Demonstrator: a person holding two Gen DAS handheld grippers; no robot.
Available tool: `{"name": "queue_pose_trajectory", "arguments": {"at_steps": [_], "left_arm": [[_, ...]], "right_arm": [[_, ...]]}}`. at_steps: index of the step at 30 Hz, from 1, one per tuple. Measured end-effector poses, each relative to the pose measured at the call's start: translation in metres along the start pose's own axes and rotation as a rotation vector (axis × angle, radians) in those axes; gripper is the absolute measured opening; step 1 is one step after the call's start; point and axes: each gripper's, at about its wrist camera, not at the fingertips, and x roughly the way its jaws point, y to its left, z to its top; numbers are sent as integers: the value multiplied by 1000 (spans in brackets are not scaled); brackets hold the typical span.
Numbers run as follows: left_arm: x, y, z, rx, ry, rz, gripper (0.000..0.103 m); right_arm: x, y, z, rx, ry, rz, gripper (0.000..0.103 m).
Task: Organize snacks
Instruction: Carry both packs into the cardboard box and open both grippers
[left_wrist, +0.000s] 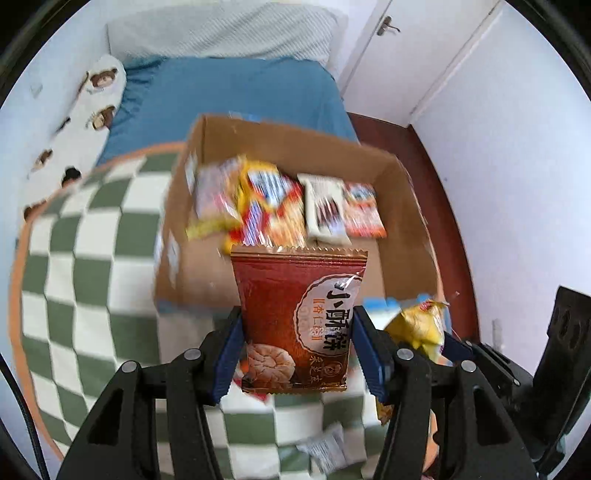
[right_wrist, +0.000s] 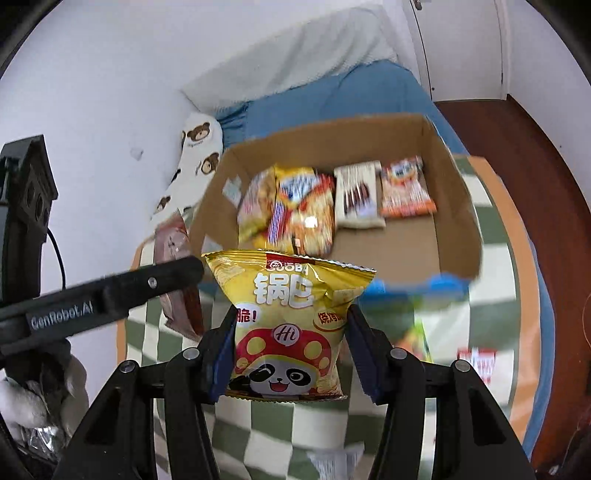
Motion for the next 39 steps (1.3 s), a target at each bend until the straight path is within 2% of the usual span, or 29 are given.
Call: {"name": "queue_pose_trajectory", "arguments": {"at_steps": [3,7,9,14,17,18,19,20,22,27,32,39], "left_arm": [[22,15,35,-22,62,6,54],[74,45,71,-86,214,24,54],[93,57,78,-116,268,50,54],[121,67,80,-85,332,120,55],[134,70,73,-83,384,139,56],[135,71,72,-82,382,138,57],[135,71,70,-79,376,141,57],[134,71,70,-81,372,140,58],[133,71,68,-86,365,119,63],[132,68,65,-80,347,141,63],[127,70,60,-98,325,126,64],[103,65,42,-110,221,130,64]], "right_arm": [[21,5,29,6,3,0,57],[63,10,53,9,45,-10,57],[86,13,59,9,80,-11,57],[126,16,58,6,149,-16,57],[154,12,55,28,247,-6,62],[159,11,54,28,264,-12,66],[163,10,53,16,271,-30,78],[164,9,52,9,269,-44,83],[166,6,51,7,278,-49,83],[159,0,53,18,270,-70,83],[142,-6,58,19,241,-96,83],[105,-13,55,-2,174,-157,83]]}}
